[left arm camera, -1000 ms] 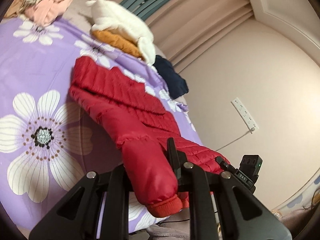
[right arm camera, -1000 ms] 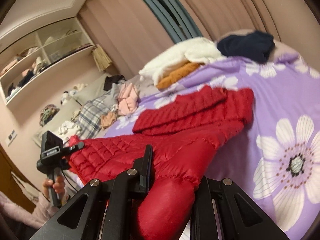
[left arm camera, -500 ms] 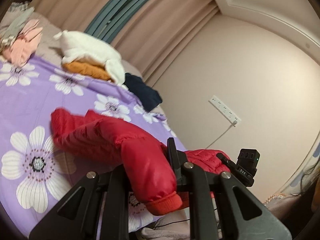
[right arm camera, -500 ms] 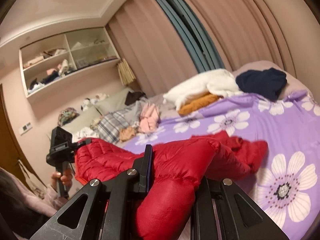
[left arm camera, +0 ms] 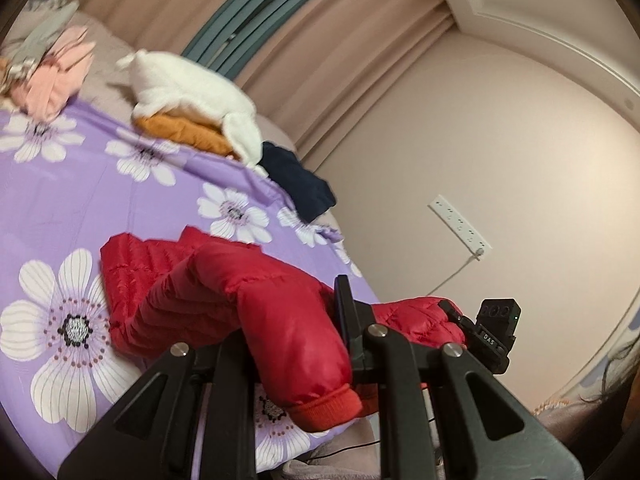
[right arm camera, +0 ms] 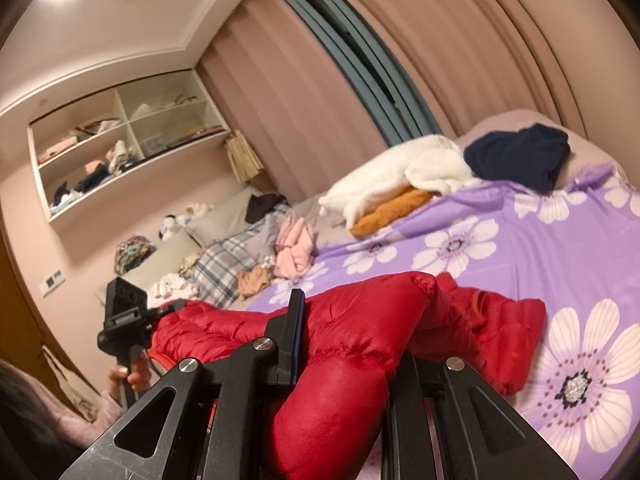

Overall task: Fold large clothes
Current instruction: 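Lift the hem with both tools and fold it over toward the collar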

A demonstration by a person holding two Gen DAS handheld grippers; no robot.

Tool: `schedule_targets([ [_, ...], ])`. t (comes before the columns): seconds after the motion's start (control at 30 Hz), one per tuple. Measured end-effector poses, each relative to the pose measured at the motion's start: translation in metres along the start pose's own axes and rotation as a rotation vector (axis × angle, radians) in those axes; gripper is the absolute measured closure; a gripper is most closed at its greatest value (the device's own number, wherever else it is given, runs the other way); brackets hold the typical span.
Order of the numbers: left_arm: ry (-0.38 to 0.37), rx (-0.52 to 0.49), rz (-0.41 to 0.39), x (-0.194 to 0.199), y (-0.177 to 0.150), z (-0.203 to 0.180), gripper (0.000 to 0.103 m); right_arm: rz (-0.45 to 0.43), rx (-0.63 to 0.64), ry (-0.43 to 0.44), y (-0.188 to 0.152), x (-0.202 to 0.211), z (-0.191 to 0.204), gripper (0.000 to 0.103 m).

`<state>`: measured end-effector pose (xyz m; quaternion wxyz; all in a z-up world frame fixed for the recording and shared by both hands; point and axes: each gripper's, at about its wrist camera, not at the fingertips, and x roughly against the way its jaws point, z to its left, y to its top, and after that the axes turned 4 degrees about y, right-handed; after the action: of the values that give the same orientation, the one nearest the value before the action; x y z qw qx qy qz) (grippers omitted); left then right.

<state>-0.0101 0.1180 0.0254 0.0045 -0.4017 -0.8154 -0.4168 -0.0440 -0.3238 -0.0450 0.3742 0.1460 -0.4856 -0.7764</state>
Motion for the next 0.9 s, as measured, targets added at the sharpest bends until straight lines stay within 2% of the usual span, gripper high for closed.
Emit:
schedule_targets([
  [0.27,0.064,0.08,0.048,-0.034,0.007,0.028,0.086,0.04,-0.062,-0.056,0.001,-0.024,-0.027,0.085],
  [0.77,0.215,0.102,0.093,-0.092,0.015,0.065,0.086,0.092,-0.184,-0.144,0.001,-0.064,-0.073,0.085],
  [0.9,0.223,0.108,0.099,-0.103,0.022,0.073,0.086,0.092,-0.209,-0.162,0.001,-0.073,-0.083,0.085],
])
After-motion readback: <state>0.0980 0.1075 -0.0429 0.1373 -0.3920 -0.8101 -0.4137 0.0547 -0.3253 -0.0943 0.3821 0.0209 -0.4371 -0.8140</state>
